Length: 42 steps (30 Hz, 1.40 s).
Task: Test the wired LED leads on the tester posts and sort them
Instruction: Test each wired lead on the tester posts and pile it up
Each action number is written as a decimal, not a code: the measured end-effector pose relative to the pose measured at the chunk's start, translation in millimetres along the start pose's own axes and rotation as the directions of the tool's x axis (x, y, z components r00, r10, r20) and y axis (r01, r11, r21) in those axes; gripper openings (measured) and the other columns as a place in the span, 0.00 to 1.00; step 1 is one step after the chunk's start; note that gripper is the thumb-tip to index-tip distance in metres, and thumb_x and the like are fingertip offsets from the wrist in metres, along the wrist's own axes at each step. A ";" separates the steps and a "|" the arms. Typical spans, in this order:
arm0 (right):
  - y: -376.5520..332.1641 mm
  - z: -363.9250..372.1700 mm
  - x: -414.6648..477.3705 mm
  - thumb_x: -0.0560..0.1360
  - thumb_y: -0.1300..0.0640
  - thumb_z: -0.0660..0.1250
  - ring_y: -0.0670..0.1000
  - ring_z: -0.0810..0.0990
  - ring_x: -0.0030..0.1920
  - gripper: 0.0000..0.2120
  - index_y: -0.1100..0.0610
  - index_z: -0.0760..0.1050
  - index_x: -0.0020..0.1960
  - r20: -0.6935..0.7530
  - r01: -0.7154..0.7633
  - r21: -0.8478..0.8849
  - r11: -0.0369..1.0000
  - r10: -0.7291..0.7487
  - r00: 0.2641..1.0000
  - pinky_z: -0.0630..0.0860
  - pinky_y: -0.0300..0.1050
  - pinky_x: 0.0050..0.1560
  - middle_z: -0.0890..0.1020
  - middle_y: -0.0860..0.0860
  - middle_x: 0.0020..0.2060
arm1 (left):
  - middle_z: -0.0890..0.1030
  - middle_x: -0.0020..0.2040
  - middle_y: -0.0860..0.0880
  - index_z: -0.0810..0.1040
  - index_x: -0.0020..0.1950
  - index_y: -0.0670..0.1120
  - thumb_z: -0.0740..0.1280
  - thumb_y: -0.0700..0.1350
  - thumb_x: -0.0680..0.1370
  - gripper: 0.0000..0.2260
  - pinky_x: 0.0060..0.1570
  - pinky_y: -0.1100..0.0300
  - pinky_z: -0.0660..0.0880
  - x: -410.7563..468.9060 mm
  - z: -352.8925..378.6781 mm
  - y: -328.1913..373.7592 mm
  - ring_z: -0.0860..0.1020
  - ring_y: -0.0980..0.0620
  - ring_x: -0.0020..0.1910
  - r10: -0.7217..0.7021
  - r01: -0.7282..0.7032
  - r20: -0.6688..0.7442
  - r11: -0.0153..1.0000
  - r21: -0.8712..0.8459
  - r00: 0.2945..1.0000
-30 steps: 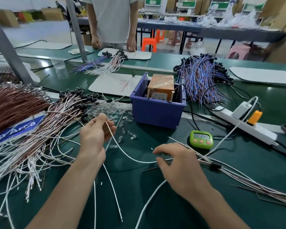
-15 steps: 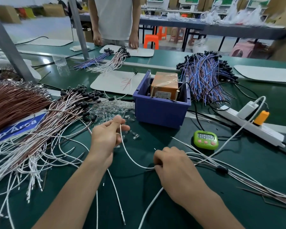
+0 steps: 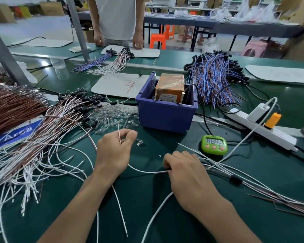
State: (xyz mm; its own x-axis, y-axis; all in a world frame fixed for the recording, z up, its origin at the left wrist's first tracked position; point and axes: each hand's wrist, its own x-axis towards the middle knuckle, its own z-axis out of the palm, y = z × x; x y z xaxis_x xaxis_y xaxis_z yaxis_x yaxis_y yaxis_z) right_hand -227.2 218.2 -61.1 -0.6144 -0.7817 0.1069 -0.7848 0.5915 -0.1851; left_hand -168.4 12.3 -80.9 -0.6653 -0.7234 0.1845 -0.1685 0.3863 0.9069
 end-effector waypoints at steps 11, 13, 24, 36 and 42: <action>2.6 -11.0 -1.4 0.78 0.62 0.64 0.46 0.67 0.39 0.15 0.46 0.62 0.45 -0.052 -0.086 0.167 0.982 0.096 0.994 0.61 0.45 0.45 0.70 0.43 0.37 | 0.76 0.27 0.52 0.82 0.52 0.52 0.49 0.60 0.84 0.24 0.40 0.49 0.80 -10.3 5.2 6.4 0.77 0.55 0.29 0.148 -0.129 -0.175 0.985 0.118 0.973; 5.6 -15.4 1.6 0.81 0.60 0.60 0.46 0.70 0.32 0.12 0.46 0.65 0.43 -0.109 -0.155 0.448 0.881 0.226 0.968 0.64 0.43 0.36 0.74 0.47 0.32 | 0.79 0.30 0.52 0.80 0.47 0.55 0.49 0.53 0.82 0.19 0.36 0.50 0.78 -9.7 5.7 8.3 0.78 0.54 0.31 0.160 -0.137 -0.179 0.982 0.131 0.971; 26.0 -6.6 3.9 0.77 0.59 0.69 0.42 0.80 0.38 0.09 0.44 0.80 0.44 -0.122 -0.227 0.544 0.808 0.344 0.931 0.75 0.34 0.39 0.82 0.40 0.35 | 0.74 0.26 0.52 0.79 0.48 0.58 0.54 0.54 0.82 0.14 0.38 0.47 0.80 -12.3 5.8 10.9 0.75 0.53 0.29 0.154 -0.126 -0.141 0.974 0.188 0.978; 9.5 6.2 10.1 0.80 0.51 0.65 0.48 0.69 0.51 0.02 0.46 0.76 0.48 -0.084 -0.110 0.173 0.979 0.126 0.989 0.65 0.45 0.62 0.74 0.42 0.46 | 0.75 0.26 0.45 0.79 0.44 0.55 0.53 0.49 0.82 0.16 0.28 0.54 0.69 -17.1 8.6 14.4 0.72 0.51 0.25 0.105 -0.090 -0.066 0.975 0.201 0.992; 18.7 -5.4 10.4 0.74 0.56 0.71 0.48 0.72 0.49 0.06 0.44 0.78 0.46 -0.034 -0.230 0.034 0.973 0.231 0.972 0.60 0.43 0.50 0.79 0.42 0.44 | 0.78 0.30 0.55 0.84 0.52 0.54 0.62 0.48 0.84 0.10 0.29 0.62 0.69 -15.4 7.8 11.5 0.75 0.54 0.28 0.143 -0.125 -0.079 0.973 0.195 0.987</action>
State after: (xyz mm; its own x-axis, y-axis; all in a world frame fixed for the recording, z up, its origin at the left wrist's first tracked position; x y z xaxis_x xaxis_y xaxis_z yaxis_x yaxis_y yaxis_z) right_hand -248.6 222.2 -58.3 -0.7817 -0.6165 0.0943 -0.6190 0.7485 -0.2378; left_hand -165.7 32.3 -76.2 -0.6231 -0.7036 0.3416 -0.2226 0.5782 0.7850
